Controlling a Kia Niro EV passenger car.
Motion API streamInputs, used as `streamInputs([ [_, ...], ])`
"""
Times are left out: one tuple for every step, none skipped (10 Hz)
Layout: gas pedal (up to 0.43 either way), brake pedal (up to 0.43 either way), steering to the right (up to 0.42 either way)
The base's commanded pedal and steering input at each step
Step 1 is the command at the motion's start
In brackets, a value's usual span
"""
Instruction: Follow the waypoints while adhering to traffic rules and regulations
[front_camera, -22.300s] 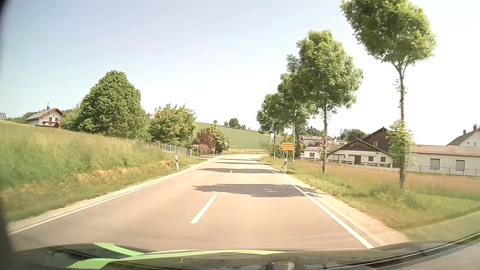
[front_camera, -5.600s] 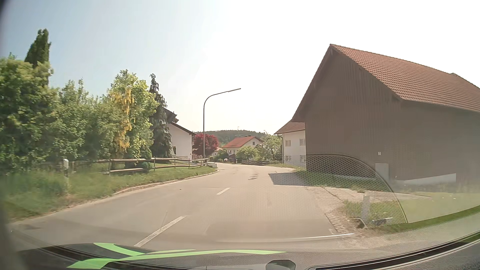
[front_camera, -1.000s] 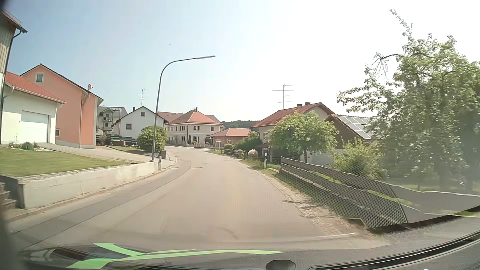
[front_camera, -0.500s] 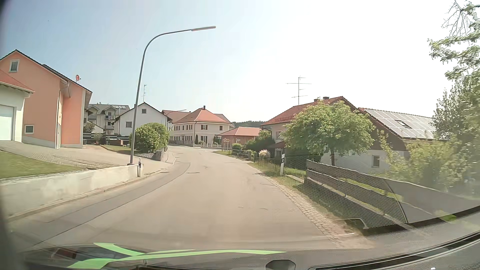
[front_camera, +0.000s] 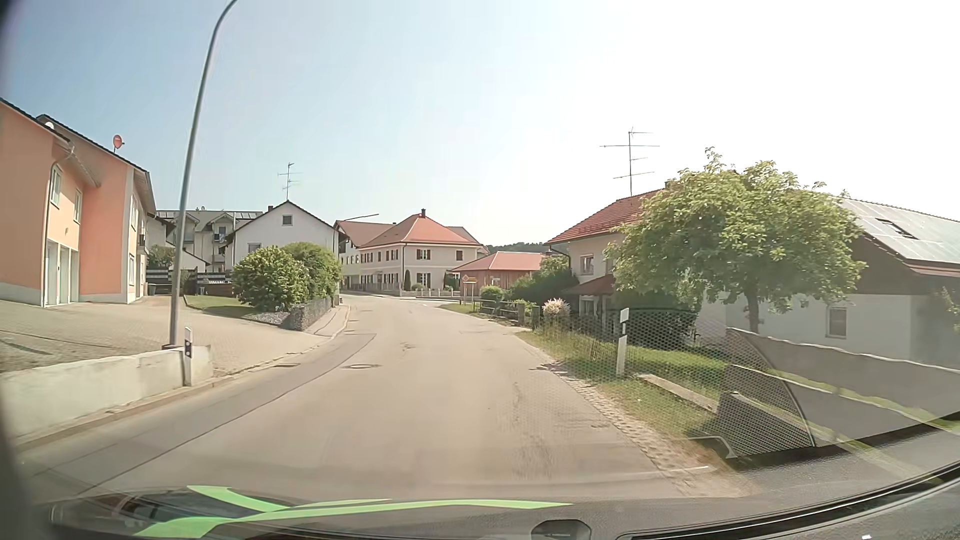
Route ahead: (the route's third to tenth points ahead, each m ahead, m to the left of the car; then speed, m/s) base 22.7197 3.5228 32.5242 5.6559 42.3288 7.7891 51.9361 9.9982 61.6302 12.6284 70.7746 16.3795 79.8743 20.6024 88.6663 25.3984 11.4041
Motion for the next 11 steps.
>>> streamInputs([
  [0.039, 0.0, -0.03],
  [0.039, 0.0, -0.03],
  [0.039, 0.0, -0.03],
  [0.039, 0.0, -0.03],
  [0.039, 0.0, -0.03],
  [0.039, 0.0, -0.031],
  [0.039, 0.0, -0.031],
  [0.039, 0.0, -0.032],
  [0.039, 0.0, -0.032],
  [0.039, 0.0, -0.032],
  [0.039, 0.0, -0.032],
])
